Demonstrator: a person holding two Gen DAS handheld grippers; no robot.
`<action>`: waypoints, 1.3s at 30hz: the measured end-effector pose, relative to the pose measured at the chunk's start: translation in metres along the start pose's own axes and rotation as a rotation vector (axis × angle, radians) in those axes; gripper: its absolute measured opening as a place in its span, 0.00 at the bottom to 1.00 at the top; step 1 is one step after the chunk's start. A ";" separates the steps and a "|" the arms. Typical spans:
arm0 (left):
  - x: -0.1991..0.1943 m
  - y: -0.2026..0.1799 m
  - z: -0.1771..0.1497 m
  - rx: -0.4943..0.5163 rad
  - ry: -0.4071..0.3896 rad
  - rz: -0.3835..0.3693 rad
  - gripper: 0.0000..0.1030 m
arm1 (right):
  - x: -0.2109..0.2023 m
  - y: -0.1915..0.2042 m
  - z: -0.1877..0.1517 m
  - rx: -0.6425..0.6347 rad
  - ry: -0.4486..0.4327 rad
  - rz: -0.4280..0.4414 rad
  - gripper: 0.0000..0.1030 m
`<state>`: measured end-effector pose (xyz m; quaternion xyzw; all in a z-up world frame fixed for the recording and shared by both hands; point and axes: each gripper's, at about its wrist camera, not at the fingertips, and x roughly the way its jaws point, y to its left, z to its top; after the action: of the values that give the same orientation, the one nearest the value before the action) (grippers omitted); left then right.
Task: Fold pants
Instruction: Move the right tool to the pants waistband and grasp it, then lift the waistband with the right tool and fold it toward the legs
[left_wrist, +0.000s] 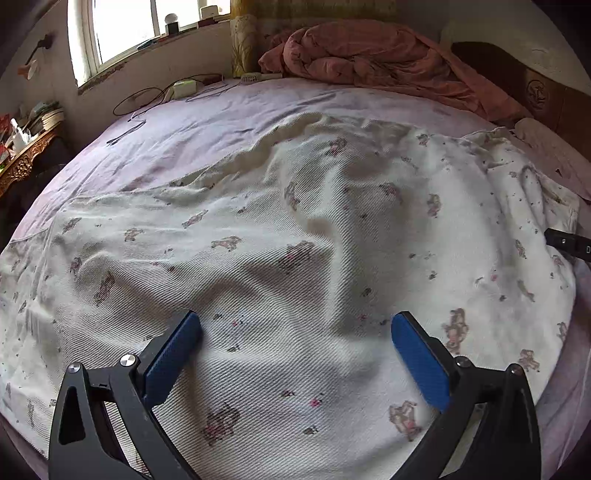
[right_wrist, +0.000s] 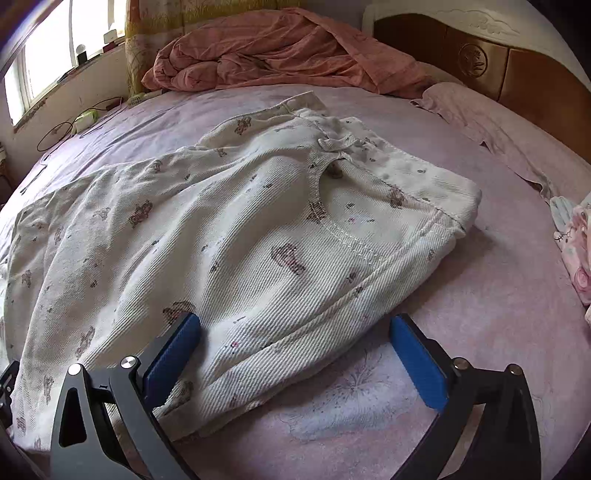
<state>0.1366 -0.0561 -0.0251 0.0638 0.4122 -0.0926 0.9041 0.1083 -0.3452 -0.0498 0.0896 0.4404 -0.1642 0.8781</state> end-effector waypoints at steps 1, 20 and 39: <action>-0.007 -0.004 0.000 0.016 -0.029 -0.006 0.98 | -0.002 -0.004 0.003 -0.002 0.005 0.013 0.99; -0.045 -0.071 0.028 0.059 -0.140 -0.155 0.76 | 0.032 -0.182 0.038 0.425 -0.063 0.427 0.76; -0.055 -0.105 0.010 0.112 -0.101 -0.218 0.76 | -0.013 -0.141 0.055 0.321 -0.269 0.323 0.27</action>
<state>0.0854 -0.1540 0.0186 0.0644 0.3648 -0.2166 0.9032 0.0905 -0.4904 -0.0085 0.2745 0.2678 -0.1001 0.9181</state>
